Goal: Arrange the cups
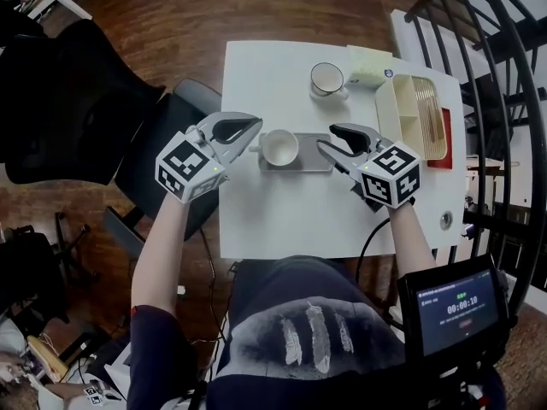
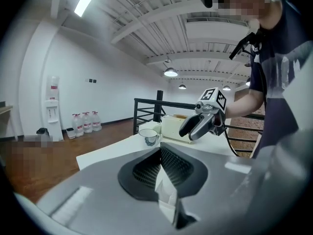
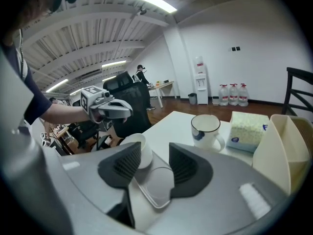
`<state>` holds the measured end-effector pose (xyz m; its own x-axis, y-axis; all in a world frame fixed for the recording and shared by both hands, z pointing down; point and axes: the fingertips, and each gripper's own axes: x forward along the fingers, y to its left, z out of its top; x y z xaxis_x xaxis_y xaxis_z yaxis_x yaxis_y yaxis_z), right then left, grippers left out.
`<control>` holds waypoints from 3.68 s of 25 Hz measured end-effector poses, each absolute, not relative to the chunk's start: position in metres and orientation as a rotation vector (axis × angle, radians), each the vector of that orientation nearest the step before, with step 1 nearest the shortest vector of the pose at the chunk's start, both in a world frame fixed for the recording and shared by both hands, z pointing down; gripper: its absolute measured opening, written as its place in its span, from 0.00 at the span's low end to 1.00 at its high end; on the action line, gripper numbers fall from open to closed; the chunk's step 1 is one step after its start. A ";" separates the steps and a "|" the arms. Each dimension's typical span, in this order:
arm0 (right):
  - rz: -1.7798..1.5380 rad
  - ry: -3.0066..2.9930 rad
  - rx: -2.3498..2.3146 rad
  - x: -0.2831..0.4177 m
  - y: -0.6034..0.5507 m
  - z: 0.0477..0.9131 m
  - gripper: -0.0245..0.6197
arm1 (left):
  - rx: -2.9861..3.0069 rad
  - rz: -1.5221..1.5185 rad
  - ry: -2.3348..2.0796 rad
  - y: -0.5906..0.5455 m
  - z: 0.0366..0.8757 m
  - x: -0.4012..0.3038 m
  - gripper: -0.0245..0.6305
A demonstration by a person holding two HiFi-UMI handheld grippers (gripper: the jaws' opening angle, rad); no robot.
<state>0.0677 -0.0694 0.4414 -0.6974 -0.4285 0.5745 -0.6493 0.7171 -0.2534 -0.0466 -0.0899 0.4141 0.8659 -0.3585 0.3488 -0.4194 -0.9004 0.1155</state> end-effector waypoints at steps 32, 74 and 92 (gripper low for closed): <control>0.495 -2.424 1.001 0.111 -0.098 0.419 0.24 | 2.855 0.543 -0.640 -0.082 0.412 -0.039 0.06; 0.204 -1.897 0.765 0.124 -0.183 0.520 0.17 | 2.734 0.626 -0.691 -0.082 0.459 -0.072 0.06; 0.203 -2.040 0.885 0.124 -0.163 0.484 0.15 | 2.746 0.647 -0.732 -0.084 0.451 -0.080 0.06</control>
